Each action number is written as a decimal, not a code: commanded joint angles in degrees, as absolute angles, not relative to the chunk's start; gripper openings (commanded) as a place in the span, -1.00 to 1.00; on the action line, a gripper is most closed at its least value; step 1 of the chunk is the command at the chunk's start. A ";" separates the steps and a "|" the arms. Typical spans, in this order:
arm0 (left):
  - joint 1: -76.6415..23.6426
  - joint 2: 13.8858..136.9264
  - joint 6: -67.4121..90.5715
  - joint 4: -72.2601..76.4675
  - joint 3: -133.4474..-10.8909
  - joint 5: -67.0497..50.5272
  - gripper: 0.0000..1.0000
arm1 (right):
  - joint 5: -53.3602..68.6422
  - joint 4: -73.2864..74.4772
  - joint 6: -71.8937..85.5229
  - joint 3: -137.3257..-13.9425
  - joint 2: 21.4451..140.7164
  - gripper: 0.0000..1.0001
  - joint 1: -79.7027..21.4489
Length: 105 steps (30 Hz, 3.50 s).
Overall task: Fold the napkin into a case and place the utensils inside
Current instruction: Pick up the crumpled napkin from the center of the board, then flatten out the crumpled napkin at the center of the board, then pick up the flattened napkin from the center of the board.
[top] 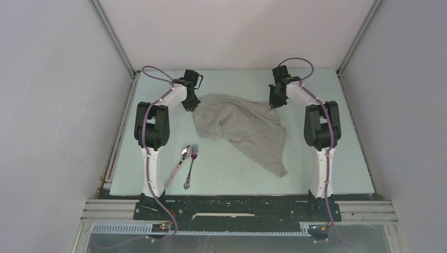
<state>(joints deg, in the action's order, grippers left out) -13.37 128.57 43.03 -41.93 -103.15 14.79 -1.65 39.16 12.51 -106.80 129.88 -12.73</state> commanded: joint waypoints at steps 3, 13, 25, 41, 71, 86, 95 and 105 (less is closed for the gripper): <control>-17.55 109.79 31.78 -36.83 -100.50 19.47 -1.00 | -4.49 32.64 13.22 -94.67 102.96 -1.00 -11.56; -31.25 79.11 24.04 -31.62 -92.31 19.23 -1.00 | -6.39 35.73 14.41 -80.63 65.92 -1.00 -12.30; -44.61 58.51 16.93 -24.19 -86.41 19.43 -1.00 | -8.16 30.61 15.20 -79.03 38.34 -1.00 -18.79; -31.19 94.38 25.87 -34.68 -108.84 22.82 -1.00 | -11.58 16.09 12.84 -78.16 70.77 -1.00 -1.63; -33.19 84.66 35.96 -20.46 -65.52 -9.09 0.89 | 2.88 34.90 23.37 -66.03 87.77 0.82 1.40; -44.21 67.05 38.63 -13.97 -47.74 -9.67 0.91 | 7.84 39.70 19.46 -104.13 122.30 0.27 16.11; -44.25 64.82 34.80 -17.78 -50.23 -9.94 0.91 | -3.85 48.49 12.11 -129.17 139.24 0.24 12.09; -44.27 68.37 34.23 -16.53 -51.71 -11.21 0.91 | -10.09 51.99 8.92 -138.46 147.10 0.15 10.09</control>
<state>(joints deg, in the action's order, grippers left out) -43.92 67.66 35.77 -17.52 -48.47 -9.87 -7.05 49.04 11.29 -133.34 145.18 10.09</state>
